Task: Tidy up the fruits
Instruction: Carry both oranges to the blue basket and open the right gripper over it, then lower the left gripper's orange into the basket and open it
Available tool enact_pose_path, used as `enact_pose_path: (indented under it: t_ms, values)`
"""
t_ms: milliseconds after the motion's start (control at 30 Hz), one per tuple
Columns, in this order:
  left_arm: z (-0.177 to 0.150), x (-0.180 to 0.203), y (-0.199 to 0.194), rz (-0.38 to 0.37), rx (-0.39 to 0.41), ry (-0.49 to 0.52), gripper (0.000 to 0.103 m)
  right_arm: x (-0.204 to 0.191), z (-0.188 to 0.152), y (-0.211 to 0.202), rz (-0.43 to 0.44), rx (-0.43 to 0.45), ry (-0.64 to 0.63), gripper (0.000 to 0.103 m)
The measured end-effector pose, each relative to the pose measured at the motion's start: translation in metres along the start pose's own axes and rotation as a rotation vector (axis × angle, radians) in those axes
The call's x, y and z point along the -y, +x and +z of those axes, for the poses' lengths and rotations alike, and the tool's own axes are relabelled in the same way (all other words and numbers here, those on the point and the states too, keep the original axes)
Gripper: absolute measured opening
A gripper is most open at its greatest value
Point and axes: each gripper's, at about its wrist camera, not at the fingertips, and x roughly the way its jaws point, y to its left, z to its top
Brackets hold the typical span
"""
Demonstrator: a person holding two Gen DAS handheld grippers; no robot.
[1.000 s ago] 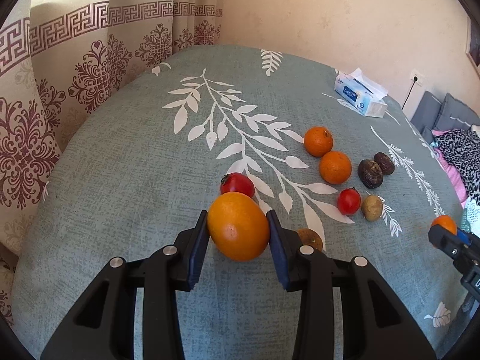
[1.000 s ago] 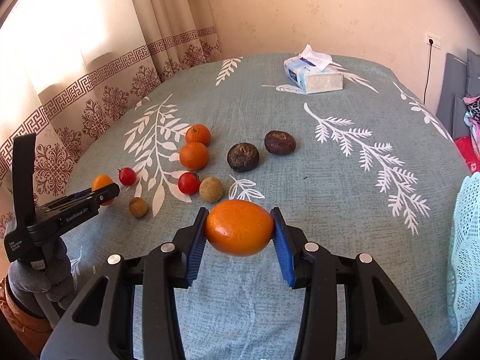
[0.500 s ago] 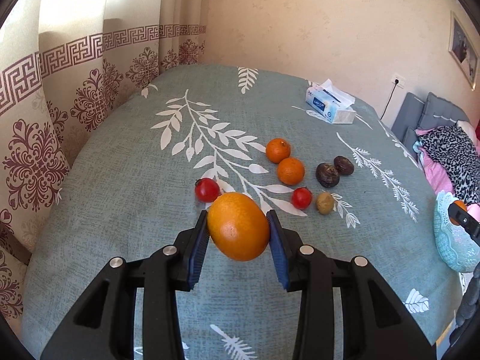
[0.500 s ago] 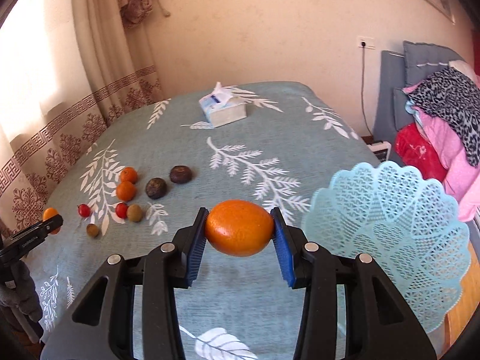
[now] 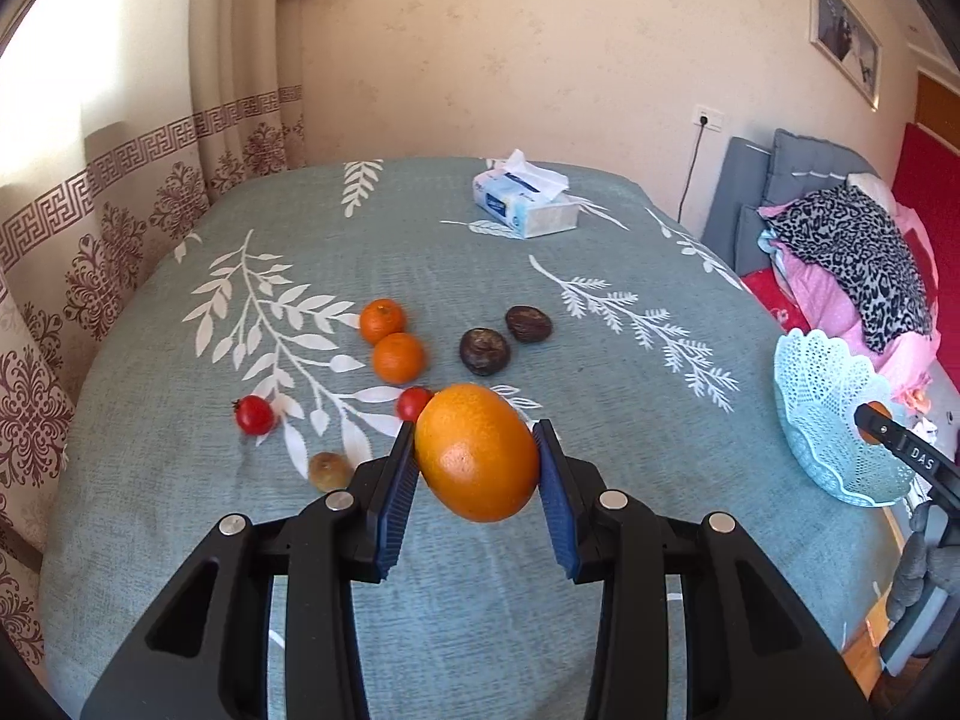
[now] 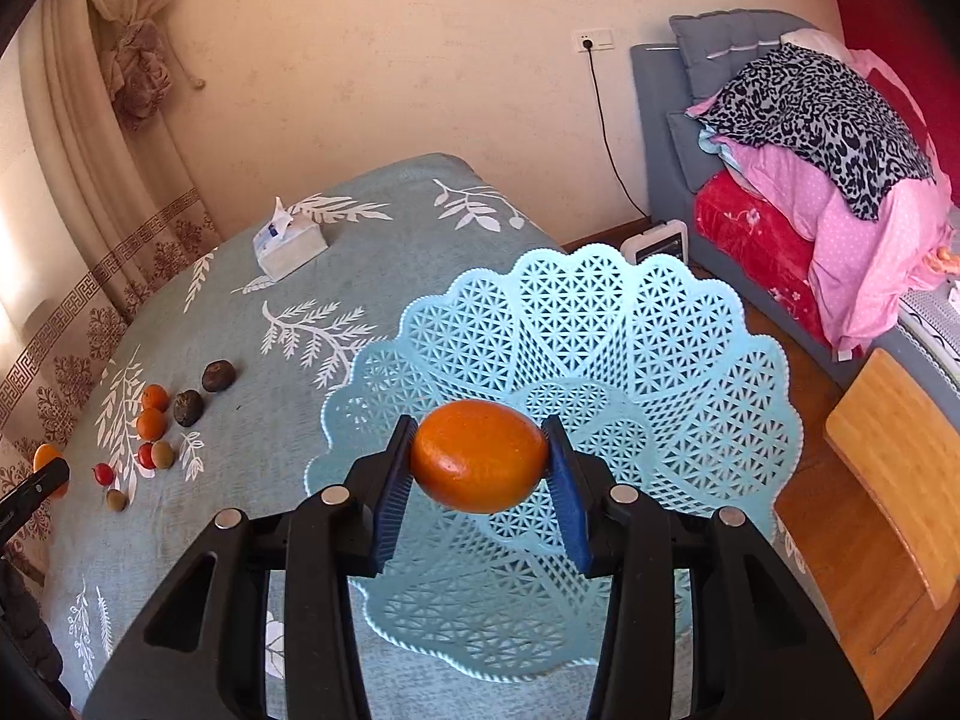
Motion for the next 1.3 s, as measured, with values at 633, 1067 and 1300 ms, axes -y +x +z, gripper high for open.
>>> enact_pose_path:
  t_ms: [633,1067,1300]
  values:
    - [0.017,0.184,0.031,-0.326,-0.059,0.264,0.039,0.043,0.003,-0.065,-0.11,0.281,0.115,0.07]
    - [0.001,0.264,0.078,-0.46,-0.164,0.35,0.039,0.054,-0.002,-0.079,-0.208,0.38,0.156,0.076]
    - [0.003,0.256,0.078,-0.443,-0.134,0.286,0.083,0.054,-0.007,-0.088,-0.245,0.45,0.177,0.096]
